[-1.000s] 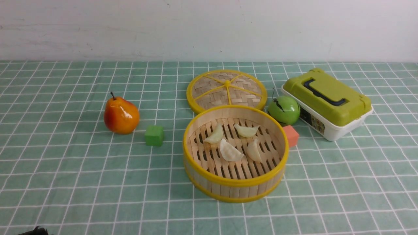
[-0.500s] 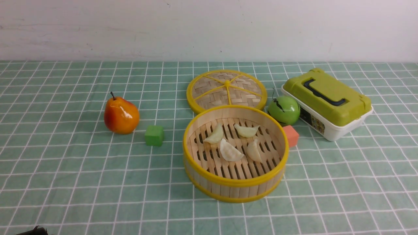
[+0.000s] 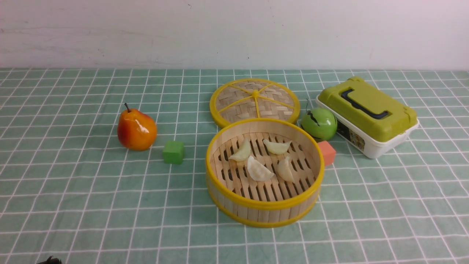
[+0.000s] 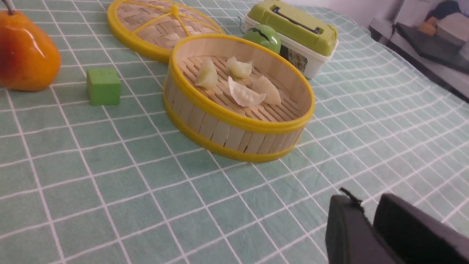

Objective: Put the dumplings into the steamer on the table with the blue tablecloth.

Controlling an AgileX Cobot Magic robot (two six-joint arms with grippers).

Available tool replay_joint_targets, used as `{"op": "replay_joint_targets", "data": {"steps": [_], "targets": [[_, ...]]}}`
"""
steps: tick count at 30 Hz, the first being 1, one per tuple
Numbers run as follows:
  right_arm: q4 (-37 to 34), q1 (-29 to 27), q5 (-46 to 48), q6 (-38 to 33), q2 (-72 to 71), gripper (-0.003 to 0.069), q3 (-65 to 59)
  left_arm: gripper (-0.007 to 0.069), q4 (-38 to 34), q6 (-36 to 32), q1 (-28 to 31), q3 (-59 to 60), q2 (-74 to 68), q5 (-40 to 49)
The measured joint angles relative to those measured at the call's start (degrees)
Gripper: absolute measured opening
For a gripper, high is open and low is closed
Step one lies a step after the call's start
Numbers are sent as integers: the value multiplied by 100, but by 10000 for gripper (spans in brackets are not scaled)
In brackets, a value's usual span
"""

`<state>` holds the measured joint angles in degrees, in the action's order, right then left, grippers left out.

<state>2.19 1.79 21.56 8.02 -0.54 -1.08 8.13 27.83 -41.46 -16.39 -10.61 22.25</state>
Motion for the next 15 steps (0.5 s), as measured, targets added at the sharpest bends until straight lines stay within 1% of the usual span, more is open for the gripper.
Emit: {"op": "replay_joint_targets", "data": {"steps": [3, 4, 8, 9, 10, 11, 14, 15], "targets": [[0, 0, 0, 0, 0, 3, 0, -14, -249, -452, 668, 335, 19, -923], [0, 0, 0, 0, 0, 5, 0, -14, -357, -713, 1002, 505, 18, -1376], [0, 0, 0, 0, 0, 11, 0, -14, -527, -1349, 2043, 1043, 18, -2458], [0, 0, 0, 0, 0, 12, 0, -14, -546, -1410, 2155, 1099, 18, -2593], [0, 0, 0, 0, 0, 14, 0, -14, -567, -1483, 2537, 1280, 18, -2823], [0, 0, 0, 0, 0, 16, 0, -14, -582, -1494, 2788, 1394, 25, -2911], [0, 0, 0, 0, 0, 20, 0, -14, -632, -1518, 3337, 1681, 252, -2826], [0, 0, 0, 0, 0, 21, 0, -14, -672, -1534, 3412, 1717, 328, -2739]]}}
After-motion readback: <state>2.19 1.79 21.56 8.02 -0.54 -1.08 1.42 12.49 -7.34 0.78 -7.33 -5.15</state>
